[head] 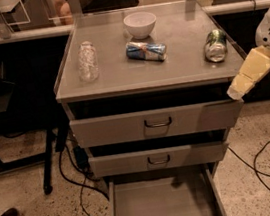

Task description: Place green can into bottom drawer

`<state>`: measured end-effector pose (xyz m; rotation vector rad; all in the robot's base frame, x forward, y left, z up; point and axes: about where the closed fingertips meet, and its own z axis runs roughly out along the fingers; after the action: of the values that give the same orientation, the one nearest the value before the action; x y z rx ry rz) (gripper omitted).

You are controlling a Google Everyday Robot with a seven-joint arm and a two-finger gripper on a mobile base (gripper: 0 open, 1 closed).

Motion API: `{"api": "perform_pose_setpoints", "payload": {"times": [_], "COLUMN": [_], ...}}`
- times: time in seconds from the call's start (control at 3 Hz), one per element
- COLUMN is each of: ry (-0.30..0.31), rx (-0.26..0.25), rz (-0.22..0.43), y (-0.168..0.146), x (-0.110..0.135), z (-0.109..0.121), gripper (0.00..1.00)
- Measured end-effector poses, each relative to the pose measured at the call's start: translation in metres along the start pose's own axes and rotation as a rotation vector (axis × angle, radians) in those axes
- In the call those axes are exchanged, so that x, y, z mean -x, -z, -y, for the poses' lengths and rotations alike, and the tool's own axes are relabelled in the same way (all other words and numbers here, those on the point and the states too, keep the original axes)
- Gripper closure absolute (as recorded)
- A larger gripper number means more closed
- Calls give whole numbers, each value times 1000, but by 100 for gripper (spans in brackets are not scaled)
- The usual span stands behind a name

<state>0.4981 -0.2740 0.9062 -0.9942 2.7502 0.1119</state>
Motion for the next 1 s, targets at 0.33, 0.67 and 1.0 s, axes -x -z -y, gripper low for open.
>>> {"api": "perform_pose_setpoints", "payload": {"times": [0.33,0.67,1.0], "ry": [-40,-212,-368], "rx": [0,-41,-123], "rz": [47,73,85], "y": [-7,-10,-2], "x": [13,35,53], "z": [-3,20,49], "gripper": [0,0,0]}}
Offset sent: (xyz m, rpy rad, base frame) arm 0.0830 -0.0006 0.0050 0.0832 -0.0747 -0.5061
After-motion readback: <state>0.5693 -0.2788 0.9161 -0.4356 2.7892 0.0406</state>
